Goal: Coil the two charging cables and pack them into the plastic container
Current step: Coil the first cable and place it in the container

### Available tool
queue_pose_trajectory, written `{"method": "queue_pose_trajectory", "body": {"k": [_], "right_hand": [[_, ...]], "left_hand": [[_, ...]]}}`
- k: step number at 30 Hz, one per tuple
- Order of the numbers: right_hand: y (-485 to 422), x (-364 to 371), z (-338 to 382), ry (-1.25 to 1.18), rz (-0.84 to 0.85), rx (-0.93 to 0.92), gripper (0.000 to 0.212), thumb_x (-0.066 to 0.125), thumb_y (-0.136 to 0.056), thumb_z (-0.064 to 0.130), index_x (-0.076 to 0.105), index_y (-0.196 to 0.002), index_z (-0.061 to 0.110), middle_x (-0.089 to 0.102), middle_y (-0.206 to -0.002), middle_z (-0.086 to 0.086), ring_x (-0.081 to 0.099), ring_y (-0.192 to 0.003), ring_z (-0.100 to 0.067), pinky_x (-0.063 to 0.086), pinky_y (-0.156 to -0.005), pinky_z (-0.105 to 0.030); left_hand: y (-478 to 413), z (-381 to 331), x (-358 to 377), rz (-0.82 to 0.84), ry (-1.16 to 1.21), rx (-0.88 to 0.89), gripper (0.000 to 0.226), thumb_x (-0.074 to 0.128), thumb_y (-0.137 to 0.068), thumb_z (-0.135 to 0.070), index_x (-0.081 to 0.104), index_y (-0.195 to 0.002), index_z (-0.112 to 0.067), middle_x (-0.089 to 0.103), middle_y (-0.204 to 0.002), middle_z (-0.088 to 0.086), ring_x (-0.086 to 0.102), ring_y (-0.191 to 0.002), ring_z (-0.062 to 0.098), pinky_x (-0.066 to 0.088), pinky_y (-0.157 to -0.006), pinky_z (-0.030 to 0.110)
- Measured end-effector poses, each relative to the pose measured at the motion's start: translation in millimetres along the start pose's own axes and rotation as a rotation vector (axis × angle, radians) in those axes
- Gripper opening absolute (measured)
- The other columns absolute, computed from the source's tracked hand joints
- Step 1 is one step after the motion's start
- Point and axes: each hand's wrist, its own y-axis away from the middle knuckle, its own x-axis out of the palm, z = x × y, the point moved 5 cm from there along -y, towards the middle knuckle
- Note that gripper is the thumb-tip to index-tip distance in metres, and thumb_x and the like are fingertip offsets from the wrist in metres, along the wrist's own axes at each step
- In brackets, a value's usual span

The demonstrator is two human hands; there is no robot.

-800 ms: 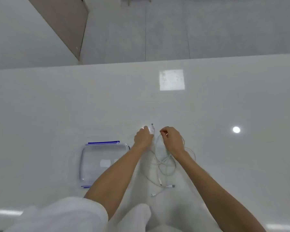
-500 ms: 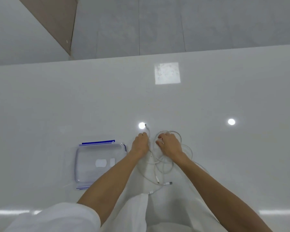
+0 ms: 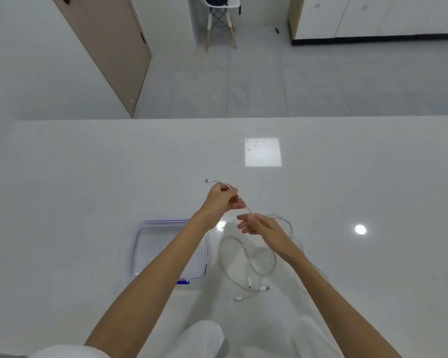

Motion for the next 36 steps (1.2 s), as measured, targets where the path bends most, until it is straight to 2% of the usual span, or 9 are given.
{"method": "queue_pose_trajectory", "body": {"k": [4,9,11,14,18,22,25,30,36], "right_hand": [[24.4,-2.0,22.9,0.175,-0.123,-0.177,0.023,0.050,-0.101,0.016,0.070,-0.090,0.014,0.075,-0.086,0.002,0.069,-0.085,-0.011,0.052,-0.079,-0.018],[26.4,-27.1,2.3,0.781,-0.150,-0.123,0.027,0.047,-0.102,0.022,0.069,-0.087,0.022,0.070,-0.086,0.010,0.060,-0.081,-0.012,0.043,-0.071,-0.025],[28.5,-29.8,15.0,0.947,-0.192,-0.100,0.032,0.043,-0.104,0.029,0.072,-0.093,0.019,0.073,-0.096,0.003,0.060,-0.094,-0.022,0.043,-0.074,-0.027],[39.5,-16.6,70.1,1.191,-0.288,-0.131,0.036,0.037,-0.104,0.038,0.069,-0.114,0.025,0.071,-0.113,0.007,0.049,-0.111,-0.026,0.040,-0.084,-0.033],[60.4,32.9,167.3,0.601,-0.226,-0.108,0.033,0.034,-0.104,0.034,0.065,-0.115,0.034,0.062,-0.124,0.000,0.051,-0.119,-0.029,0.040,-0.092,-0.036],[87.2,84.6,256.0,0.118,-0.141,-0.333,0.051,0.025,-0.104,0.048,0.061,-0.130,0.023,0.063,-0.133,0.006,0.060,-0.120,-0.013,0.047,-0.100,-0.029],[83.5,110.7,294.4,-0.351,-0.073,-0.398,0.054,0.024,-0.105,0.046,0.064,-0.126,0.016,0.070,-0.123,-0.003,0.067,-0.110,-0.017,0.052,-0.094,-0.030],[61.3,147.3,311.1,-1.220,0.040,-0.260,0.046,0.034,-0.105,0.037,0.068,-0.113,0.007,0.073,-0.110,-0.007,0.071,-0.098,-0.020,0.058,-0.083,-0.032],[53.3,170.3,303.6,-1.217,0.052,-0.255,0.043,0.036,-0.104,0.038,0.065,-0.112,0.008,0.075,-0.101,-0.005,0.070,-0.084,-0.017,0.059,-0.070,-0.028]], "left_hand": [[56.4,-83.3,-20.9,0.012,0.146,0.265,0.008,0.048,-0.100,-0.005,0.053,-0.095,0.000,0.059,-0.076,0.015,0.064,-0.064,0.022,0.058,-0.068,0.029],[155.7,-179.9,-92.1,-0.058,0.336,0.657,0.021,0.041,-0.101,-0.002,0.053,-0.085,-0.003,0.062,-0.069,0.006,0.058,-0.065,0.020,0.052,-0.060,0.024],[182.7,-191.5,-117.0,-0.102,0.250,0.676,0.011,0.042,-0.098,0.002,0.052,-0.097,-0.003,0.065,-0.070,0.005,0.055,-0.060,0.019,0.048,-0.053,0.024],[195.6,-170.6,-130.7,-0.288,-0.223,0.617,0.044,0.039,-0.088,0.012,0.045,-0.124,-0.013,0.071,-0.079,0.004,0.054,-0.055,0.015,0.043,-0.046,0.021],[210.0,-124.5,-97.6,-0.103,-0.629,0.680,0.048,0.036,-0.082,0.017,0.063,-0.104,-0.017,0.069,-0.092,-0.002,0.062,-0.082,0.013,0.050,-0.071,0.024],[205.8,-106.5,-83.4,-0.058,-0.481,0.667,0.029,0.047,-0.092,0.002,0.056,-0.110,-0.020,0.064,-0.104,-0.004,0.061,-0.079,0.020,0.055,-0.077,0.036],[208.5,-116.1,-80.3,-0.012,-0.421,0.631,0.030,0.056,-0.097,-0.033,0.051,-0.126,-0.027,0.064,-0.108,-0.005,0.060,-0.072,0.015,0.055,-0.068,0.024],[222.5,-136.0,-98.1,0.126,-0.275,0.634,0.021,0.057,-0.097,-0.025,0.057,-0.117,-0.021,0.072,-0.082,0.001,0.052,-0.054,0.006,0.042,-0.052,0.016],[207.5,-130.3,-169.5,-0.058,-0.697,0.740,0.013,0.059,-0.095,-0.024,0.067,-0.089,-0.016,0.064,-0.076,-0.006,0.058,-0.067,0.008,0.051,-0.066,0.030]]}}
